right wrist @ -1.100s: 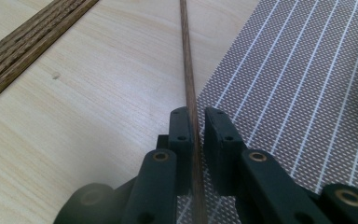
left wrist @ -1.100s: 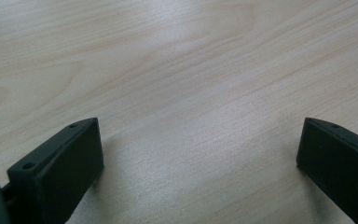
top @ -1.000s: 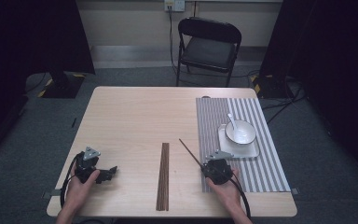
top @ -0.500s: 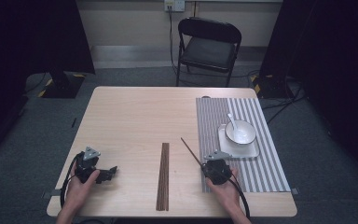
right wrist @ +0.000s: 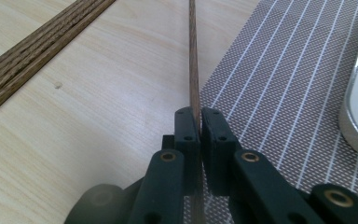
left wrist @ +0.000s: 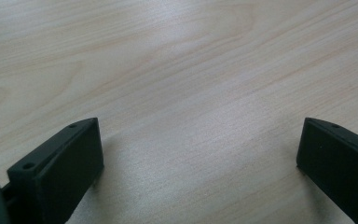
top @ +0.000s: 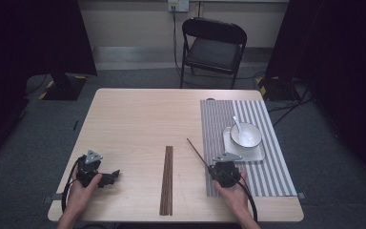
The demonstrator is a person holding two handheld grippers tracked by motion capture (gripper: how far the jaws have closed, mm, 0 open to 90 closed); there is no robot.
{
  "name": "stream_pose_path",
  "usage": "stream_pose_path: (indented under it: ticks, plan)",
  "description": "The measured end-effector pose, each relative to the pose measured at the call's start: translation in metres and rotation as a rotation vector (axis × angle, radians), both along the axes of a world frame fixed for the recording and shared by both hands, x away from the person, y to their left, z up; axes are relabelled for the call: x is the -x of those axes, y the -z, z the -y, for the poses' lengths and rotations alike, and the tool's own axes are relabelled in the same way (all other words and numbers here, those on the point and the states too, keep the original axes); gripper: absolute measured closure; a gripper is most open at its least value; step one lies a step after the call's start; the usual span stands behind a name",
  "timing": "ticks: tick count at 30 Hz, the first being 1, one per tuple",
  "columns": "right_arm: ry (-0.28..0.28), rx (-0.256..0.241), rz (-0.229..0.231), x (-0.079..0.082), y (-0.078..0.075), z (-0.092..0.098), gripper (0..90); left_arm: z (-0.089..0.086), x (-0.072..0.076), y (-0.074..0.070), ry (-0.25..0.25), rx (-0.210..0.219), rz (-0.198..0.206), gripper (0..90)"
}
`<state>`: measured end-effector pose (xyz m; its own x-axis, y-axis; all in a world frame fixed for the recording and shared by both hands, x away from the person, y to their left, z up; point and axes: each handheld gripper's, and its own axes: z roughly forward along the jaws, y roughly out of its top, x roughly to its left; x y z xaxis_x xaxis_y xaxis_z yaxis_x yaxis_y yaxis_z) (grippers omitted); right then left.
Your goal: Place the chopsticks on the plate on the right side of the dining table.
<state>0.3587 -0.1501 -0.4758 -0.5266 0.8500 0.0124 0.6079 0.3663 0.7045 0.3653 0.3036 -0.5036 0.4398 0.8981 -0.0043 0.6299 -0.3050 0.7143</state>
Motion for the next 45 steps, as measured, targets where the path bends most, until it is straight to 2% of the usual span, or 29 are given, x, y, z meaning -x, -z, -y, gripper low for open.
stream_pose_path:
  ticks: [15,19,25,45]
  plan:
    - [0.038,-0.022,0.009,-0.002,-0.008,0.013,86.0,0.0,0.0,0.0,0.0,0.0,0.0,0.0]
    - [0.055,-0.027,0.023,-0.003,-0.011,0.018,86.0,0.0,0.0,0.0,0.0,0.0,0.0,0.0]
    - [0.063,-0.021,0.032,-0.005,-0.012,0.023,86.0,0.0,0.0,0.0,0.0,0.0,0.0,0.0]
    - [0.141,-0.022,0.034,-0.014,-0.016,0.047,86.0,0.0,0.0,0.0,-0.002,0.002,0.001,0.0]
